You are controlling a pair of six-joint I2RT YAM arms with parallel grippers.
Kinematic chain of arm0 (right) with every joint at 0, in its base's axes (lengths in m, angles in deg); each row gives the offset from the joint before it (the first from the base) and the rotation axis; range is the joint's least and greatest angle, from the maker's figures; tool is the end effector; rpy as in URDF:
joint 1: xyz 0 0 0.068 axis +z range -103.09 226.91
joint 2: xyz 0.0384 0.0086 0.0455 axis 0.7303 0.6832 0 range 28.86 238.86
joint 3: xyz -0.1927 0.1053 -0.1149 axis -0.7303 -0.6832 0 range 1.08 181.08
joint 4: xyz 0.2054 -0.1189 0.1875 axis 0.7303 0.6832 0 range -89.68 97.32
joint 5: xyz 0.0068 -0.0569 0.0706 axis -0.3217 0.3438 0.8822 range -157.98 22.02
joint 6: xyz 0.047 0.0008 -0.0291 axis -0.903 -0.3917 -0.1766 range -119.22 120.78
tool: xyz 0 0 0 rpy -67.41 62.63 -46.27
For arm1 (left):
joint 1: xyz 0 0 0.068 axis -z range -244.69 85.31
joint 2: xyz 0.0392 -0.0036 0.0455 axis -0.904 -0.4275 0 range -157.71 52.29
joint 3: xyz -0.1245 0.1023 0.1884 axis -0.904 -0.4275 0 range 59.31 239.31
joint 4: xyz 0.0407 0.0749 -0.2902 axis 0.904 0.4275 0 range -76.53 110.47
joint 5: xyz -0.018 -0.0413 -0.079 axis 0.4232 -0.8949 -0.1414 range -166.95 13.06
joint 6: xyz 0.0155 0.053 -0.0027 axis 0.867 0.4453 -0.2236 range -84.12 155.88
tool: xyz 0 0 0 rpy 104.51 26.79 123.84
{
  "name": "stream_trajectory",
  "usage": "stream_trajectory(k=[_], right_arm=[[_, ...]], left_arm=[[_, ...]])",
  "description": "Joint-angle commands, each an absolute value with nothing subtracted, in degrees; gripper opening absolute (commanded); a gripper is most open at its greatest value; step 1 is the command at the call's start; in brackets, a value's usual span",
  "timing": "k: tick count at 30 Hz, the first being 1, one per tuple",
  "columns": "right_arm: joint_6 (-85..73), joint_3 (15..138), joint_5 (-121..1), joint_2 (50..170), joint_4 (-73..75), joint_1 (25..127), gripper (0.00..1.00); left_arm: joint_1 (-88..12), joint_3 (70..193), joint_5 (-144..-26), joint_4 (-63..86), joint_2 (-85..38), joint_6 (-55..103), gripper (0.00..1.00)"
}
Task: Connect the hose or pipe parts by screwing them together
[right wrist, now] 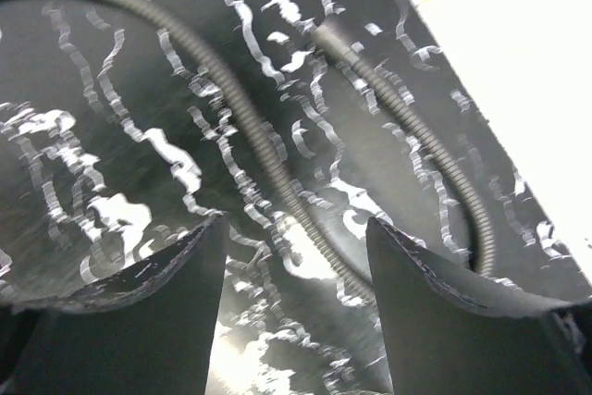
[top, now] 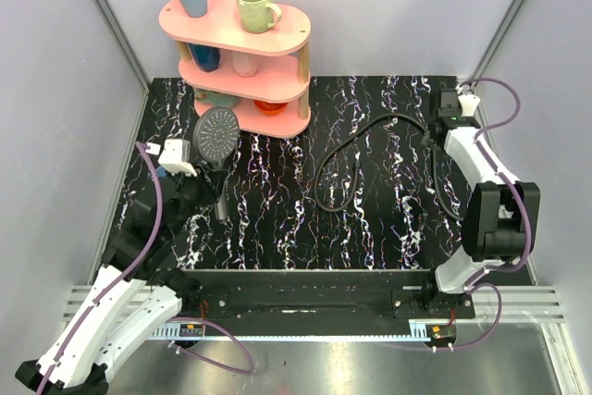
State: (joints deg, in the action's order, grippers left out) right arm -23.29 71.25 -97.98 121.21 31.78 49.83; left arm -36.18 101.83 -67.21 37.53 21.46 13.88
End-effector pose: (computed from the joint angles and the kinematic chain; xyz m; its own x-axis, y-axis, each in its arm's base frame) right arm 0.3831 0.0007 0.2123 -0.6317 0.3214 -0.7054 0.5580 0.8202 -0.1260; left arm 0.1737 -0.0871 0.3290 -0.2964 -0.2593 -0.9192 0.2311 0.9144 -0.3324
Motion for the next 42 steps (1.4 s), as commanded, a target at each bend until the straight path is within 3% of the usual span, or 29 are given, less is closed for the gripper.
stream_trajectory(k=[1,4,14,23,28,39,42], right_arm=[[-12.41,77.71,-92.29,126.40,37.05,41.74,0.69],[-10.65,80.35,-85.22,130.97,38.89,37.70,0.69],[-8.62,90.28,-82.13,141.34,42.76,30.57,0.67],[-7.75,89.58,-78.70,137.58,44.70,30.47,0.67],[-6.78,99.24,-78.09,141.43,48.56,30.39,0.67],[-1.77,129.55,-80.55,163.32,65.07,29.68,0.67],[-0.19,132.90,-77.49,166.05,66.50,28.63,0.67]], left_arm=[[-36.30,102.90,-64.73,32.19,23.20,14.35,0.00],[-36.39,102.73,-63.06,32.46,22.68,13.82,0.00],[-36.30,101.85,-60.78,31.58,24.51,14.26,0.00],[-36.39,101.14,-58.93,30.52,25.57,14.35,0.00],[-36.39,101.06,-58.66,30.52,26.36,14.18,0.00],[-36.39,101.06,-58.05,30.61,26.54,14.26,0.00],[-36.39,101.06,-57.79,30.61,26.02,14.26,0.00]])
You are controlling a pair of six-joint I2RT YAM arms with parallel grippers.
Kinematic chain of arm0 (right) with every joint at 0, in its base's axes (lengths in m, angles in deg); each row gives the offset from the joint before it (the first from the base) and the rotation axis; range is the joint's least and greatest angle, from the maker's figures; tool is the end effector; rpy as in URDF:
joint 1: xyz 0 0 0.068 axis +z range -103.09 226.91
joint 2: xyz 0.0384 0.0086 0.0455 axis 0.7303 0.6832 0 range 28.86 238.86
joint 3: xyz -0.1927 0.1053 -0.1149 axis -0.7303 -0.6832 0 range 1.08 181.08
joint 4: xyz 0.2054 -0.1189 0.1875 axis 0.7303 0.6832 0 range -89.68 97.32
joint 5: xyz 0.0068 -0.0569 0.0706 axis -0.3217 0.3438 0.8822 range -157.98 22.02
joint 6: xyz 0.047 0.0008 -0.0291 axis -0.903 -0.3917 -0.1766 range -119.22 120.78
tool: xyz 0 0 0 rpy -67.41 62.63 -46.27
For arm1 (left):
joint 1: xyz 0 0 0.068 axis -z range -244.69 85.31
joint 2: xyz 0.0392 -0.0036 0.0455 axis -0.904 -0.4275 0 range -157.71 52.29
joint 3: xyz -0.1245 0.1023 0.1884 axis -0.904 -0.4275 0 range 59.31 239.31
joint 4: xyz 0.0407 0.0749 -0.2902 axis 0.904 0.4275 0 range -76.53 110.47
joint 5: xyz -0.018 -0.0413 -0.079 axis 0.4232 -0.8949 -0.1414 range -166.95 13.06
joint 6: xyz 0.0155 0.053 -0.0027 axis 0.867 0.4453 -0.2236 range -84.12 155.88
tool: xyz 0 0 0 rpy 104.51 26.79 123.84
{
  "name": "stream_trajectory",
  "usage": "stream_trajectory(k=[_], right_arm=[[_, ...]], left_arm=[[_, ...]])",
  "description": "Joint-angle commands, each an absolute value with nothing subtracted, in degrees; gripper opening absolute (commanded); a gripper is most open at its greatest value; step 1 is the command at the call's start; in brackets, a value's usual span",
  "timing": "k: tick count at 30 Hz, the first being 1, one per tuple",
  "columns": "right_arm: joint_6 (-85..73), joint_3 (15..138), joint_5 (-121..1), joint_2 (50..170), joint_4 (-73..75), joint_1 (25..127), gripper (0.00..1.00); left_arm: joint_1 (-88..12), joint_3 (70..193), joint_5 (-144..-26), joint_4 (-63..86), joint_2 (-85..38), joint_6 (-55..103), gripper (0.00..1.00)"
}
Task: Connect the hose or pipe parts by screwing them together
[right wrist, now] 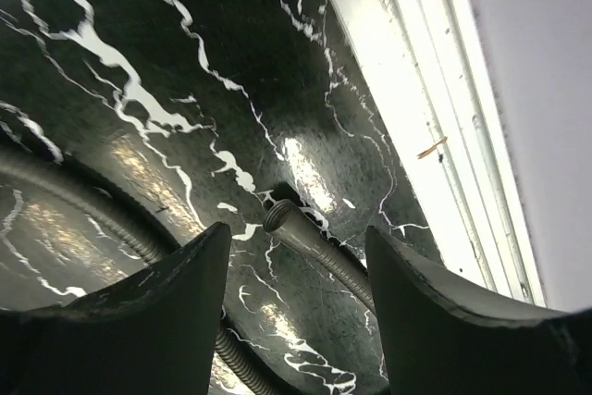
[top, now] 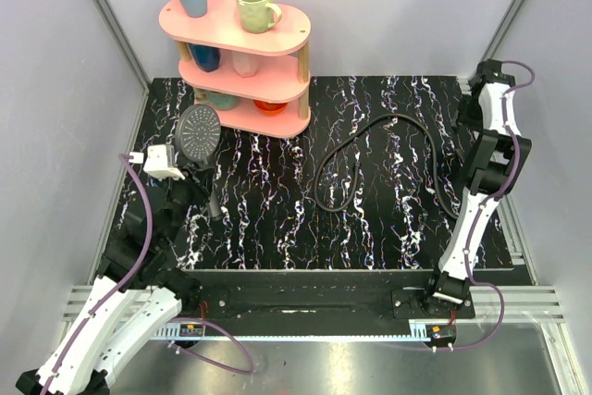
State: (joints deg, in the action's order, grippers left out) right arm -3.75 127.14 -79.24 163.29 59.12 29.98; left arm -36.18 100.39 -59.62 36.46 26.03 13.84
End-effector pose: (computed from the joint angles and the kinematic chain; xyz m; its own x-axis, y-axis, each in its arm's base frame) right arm 0.4989 -0.1595 0.1987 -0.8508 0.3399 -0.4008 0.4266 0.8921 -0.1489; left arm 0.1623 -0.0755 0.3351 -0.1896 -0.3048 -0.9334 0.1354 0.9334 -0.3323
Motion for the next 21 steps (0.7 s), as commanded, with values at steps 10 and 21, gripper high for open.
stream_trajectory(k=[10,21], right_arm=[[2.98,136.35,-74.92,172.90,68.96,28.36,0.56],[3.86,136.78,-70.62,173.52,70.36,27.84,0.48]], left_arm=[[-36.30,101.06,-56.91,30.35,24.34,14.26,0.00],[-36.39,100.97,-56.55,30.35,24.87,14.35,0.00]])
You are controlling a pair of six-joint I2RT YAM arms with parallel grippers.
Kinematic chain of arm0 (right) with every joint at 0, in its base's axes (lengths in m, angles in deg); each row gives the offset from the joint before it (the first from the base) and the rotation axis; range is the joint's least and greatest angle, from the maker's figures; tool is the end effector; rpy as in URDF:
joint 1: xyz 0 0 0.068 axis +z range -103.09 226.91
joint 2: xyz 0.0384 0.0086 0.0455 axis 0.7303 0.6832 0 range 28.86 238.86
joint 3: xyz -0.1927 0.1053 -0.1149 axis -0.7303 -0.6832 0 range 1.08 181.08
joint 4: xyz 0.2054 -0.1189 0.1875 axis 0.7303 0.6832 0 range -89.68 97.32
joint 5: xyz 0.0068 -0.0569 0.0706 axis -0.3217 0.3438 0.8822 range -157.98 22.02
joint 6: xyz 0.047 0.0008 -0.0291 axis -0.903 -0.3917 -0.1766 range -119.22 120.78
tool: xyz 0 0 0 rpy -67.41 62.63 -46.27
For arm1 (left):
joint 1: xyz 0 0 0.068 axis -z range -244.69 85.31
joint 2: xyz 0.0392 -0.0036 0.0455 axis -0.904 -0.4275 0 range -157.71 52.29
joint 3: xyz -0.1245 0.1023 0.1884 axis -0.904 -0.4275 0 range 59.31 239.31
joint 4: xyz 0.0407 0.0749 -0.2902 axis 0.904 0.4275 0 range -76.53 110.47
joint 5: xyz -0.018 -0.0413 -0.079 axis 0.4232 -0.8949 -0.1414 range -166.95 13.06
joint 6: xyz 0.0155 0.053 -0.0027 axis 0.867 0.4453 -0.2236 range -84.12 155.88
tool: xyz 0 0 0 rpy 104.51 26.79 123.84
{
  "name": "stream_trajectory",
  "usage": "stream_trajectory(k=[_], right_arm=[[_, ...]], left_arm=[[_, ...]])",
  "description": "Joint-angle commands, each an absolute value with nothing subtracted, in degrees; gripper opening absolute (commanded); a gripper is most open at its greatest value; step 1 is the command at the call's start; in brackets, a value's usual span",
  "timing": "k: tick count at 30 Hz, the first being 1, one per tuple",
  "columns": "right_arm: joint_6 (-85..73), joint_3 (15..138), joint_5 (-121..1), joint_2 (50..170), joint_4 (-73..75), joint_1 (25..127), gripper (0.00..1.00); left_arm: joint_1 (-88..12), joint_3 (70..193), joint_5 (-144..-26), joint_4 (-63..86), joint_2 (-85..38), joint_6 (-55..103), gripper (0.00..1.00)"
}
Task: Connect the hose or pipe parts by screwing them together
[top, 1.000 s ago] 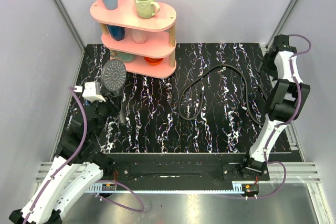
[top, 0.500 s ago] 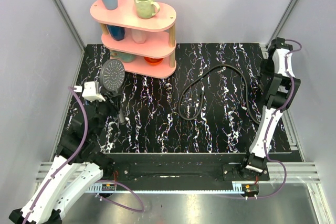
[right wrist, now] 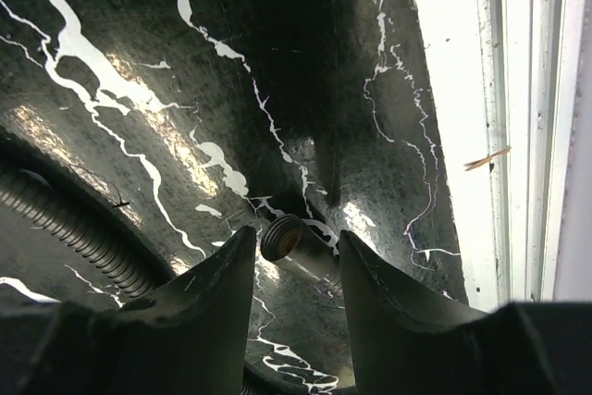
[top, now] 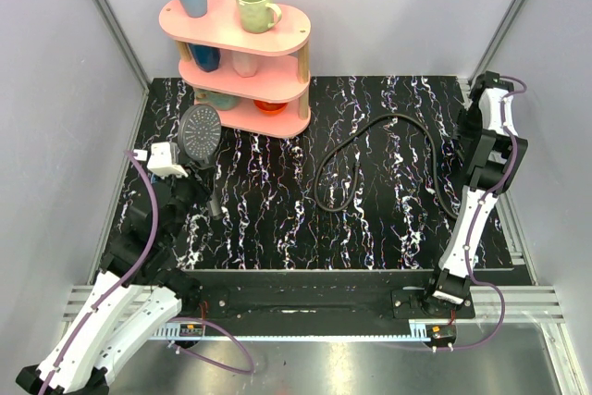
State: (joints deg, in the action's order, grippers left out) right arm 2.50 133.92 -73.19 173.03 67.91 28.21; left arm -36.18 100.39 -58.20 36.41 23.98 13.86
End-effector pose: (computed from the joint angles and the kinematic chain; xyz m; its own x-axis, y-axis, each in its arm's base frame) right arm 0.4999 -0.1728 0.1457 -0.9393 0.2863 -0.1892 0.3077 0.9467 -0.0949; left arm 0.1694 -0.0783 0.3294 -0.2091 -0.2906 -0.9337 0.1032 0.9429 -0.3165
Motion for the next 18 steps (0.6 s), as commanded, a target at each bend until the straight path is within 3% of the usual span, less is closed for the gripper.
stream_trajectory(k=[1,7,12,18], right_arm=[[3.86,136.79,-70.44,173.61,70.45,27.92,0.48],[3.77,136.70,-70.70,173.52,71.07,27.84,0.45],[3.95,136.17,-71.05,173.17,70.72,27.84,0.33],[3.77,136.96,-70.18,172.82,70.72,27.84,0.24]], left_arm=[[-36.39,100.97,-56.38,30.35,24.96,14.35,0.00],[-36.30,101.14,-56.03,30.35,24.87,14.35,0.00],[-36.39,101.14,-55.94,30.35,24.69,14.26,0.00],[-36.39,101.14,-55.68,30.35,24.87,14.26,0.00]])
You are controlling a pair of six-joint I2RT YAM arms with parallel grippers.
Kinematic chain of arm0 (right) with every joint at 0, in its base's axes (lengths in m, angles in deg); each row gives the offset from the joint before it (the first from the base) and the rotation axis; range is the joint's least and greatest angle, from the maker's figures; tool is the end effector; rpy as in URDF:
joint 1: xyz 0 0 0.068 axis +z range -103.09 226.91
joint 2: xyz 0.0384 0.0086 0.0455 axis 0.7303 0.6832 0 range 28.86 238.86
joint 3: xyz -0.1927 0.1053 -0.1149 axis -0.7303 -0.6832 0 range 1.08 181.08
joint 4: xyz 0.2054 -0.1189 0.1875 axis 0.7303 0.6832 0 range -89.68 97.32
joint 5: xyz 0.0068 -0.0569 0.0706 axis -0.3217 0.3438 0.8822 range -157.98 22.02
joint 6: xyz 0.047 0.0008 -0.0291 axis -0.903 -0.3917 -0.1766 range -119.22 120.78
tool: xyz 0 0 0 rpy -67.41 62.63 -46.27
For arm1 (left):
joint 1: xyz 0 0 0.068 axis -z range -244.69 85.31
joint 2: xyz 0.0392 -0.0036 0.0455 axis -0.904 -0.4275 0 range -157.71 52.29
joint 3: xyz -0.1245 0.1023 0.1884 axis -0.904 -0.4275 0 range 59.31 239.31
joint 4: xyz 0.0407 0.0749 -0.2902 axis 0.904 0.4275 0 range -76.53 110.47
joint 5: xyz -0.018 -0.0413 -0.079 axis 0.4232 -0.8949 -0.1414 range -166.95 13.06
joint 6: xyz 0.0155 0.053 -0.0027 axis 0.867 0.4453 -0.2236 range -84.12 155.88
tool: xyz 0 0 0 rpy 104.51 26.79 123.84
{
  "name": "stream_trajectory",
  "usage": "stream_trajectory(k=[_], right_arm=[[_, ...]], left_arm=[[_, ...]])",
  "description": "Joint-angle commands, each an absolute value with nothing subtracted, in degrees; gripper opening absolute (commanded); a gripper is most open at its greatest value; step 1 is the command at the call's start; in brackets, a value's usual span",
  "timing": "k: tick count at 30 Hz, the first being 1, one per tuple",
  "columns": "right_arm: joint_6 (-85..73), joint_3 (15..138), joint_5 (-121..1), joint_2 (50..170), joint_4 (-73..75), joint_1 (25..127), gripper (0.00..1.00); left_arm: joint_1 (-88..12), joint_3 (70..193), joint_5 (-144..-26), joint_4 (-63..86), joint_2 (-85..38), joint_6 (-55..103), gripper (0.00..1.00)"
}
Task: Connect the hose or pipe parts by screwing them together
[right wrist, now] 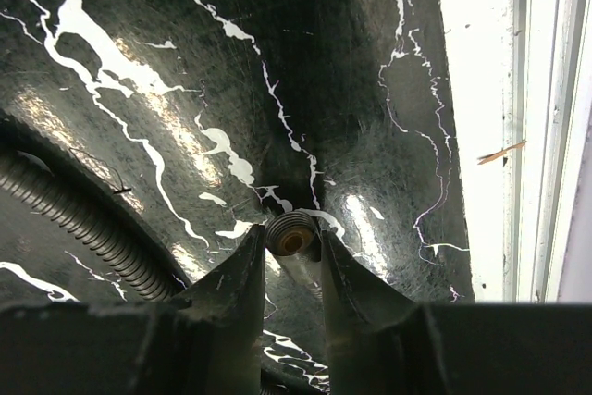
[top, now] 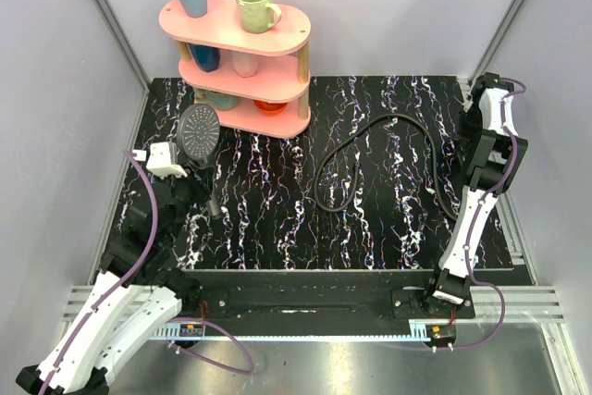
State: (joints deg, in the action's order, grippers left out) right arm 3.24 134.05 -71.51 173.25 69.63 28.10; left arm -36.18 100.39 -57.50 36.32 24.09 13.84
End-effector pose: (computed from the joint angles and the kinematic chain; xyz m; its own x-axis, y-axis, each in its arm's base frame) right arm 0.4972 -0.1718 0.1438 -0.9476 0.2775 -0.1581 0.2908 0.9544 -0.0677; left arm 0.1691 -0.0776 0.3299 -0.2018 -0.2932 -0.9345 0.0931 0.9441 -0.3163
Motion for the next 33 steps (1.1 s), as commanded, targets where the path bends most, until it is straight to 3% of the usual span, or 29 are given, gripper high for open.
stream_trajectory(k=[1,17,21,27,33], right_arm=[[3.68,137.48,-69.91,172.65,70.72,27.84,0.23],[1.13,133.37,-62.09,158.24,63.95,31.34,0.10],[1.75,126.34,-60.94,150.61,59.56,36.26,0.10],[2.28,115.01,-63.41,140.33,54.20,51.46,0.09],[-4.75,96.39,-58.93,129.16,37.81,66.22,0.09]], left_arm=[[-36.30,101.06,-55.68,30.26,24.87,14.26,0.00],[-36.39,101.14,-54.18,30.35,25.84,14.26,0.00],[-36.48,101.23,-54.18,30.52,26.45,14.09,0.00],[-36.48,101.41,-54.09,30.87,27.86,13.82,0.00],[-36.39,101.84,-55.05,31.58,26.98,13.21,0.00]])
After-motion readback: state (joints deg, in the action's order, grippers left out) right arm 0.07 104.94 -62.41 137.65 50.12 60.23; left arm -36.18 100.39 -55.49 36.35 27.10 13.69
